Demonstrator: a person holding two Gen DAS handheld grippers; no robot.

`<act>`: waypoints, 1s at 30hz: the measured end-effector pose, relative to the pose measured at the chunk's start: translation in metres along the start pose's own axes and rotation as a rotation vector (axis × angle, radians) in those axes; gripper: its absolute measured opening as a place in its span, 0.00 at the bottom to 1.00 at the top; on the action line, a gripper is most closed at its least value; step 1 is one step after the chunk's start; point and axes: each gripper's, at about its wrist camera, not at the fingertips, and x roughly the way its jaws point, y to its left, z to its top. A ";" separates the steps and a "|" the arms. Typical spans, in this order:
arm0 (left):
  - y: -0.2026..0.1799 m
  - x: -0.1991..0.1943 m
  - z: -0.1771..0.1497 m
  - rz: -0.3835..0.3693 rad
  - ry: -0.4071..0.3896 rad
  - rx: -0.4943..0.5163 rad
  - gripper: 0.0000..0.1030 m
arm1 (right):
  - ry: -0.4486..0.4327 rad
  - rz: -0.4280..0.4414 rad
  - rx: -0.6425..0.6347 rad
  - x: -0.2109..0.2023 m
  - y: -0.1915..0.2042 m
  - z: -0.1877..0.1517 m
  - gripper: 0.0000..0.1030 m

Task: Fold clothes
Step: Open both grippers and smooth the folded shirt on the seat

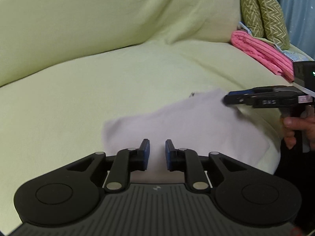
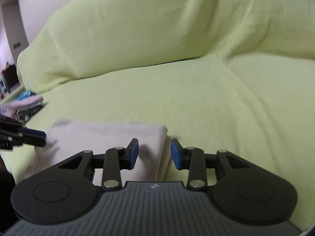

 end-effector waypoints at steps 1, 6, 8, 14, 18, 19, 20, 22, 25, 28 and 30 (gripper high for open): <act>-0.001 0.004 0.005 -0.009 -0.011 0.000 0.20 | 0.005 0.012 0.021 0.007 -0.003 0.002 0.29; 0.005 0.015 0.004 -0.003 -0.016 -0.010 0.25 | -0.051 0.063 0.081 0.007 -0.012 0.005 0.03; 0.007 0.016 0.003 0.000 -0.022 -0.018 0.25 | -0.058 0.055 0.088 0.008 -0.015 0.001 0.03; 0.016 0.021 0.000 0.010 -0.042 -0.042 0.26 | -0.039 0.036 0.161 0.021 -0.029 -0.010 0.17; 0.021 0.021 0.000 0.012 -0.048 -0.071 0.26 | -0.064 -0.051 0.115 0.005 -0.022 -0.006 0.29; 0.020 0.022 0.001 0.016 -0.049 -0.080 0.26 | -0.079 -0.059 0.085 -0.003 -0.016 -0.006 0.29; 0.019 0.023 0.002 0.022 -0.049 -0.083 0.26 | -0.092 -0.059 0.057 -0.010 -0.008 -0.005 0.29; 0.018 0.024 0.002 0.032 -0.051 -0.085 0.26 | -0.097 -0.028 0.016 -0.020 0.007 -0.008 0.29; 0.018 0.024 0.001 0.039 -0.053 -0.087 0.26 | -0.039 0.020 -0.063 -0.019 0.031 -0.022 0.29; 0.021 0.022 0.000 0.033 -0.050 -0.089 0.26 | 0.026 -0.006 -0.065 -0.013 0.034 -0.038 0.28; 0.022 0.019 -0.001 0.035 -0.045 -0.080 0.26 | 0.036 -0.032 -0.067 -0.016 0.034 -0.042 0.27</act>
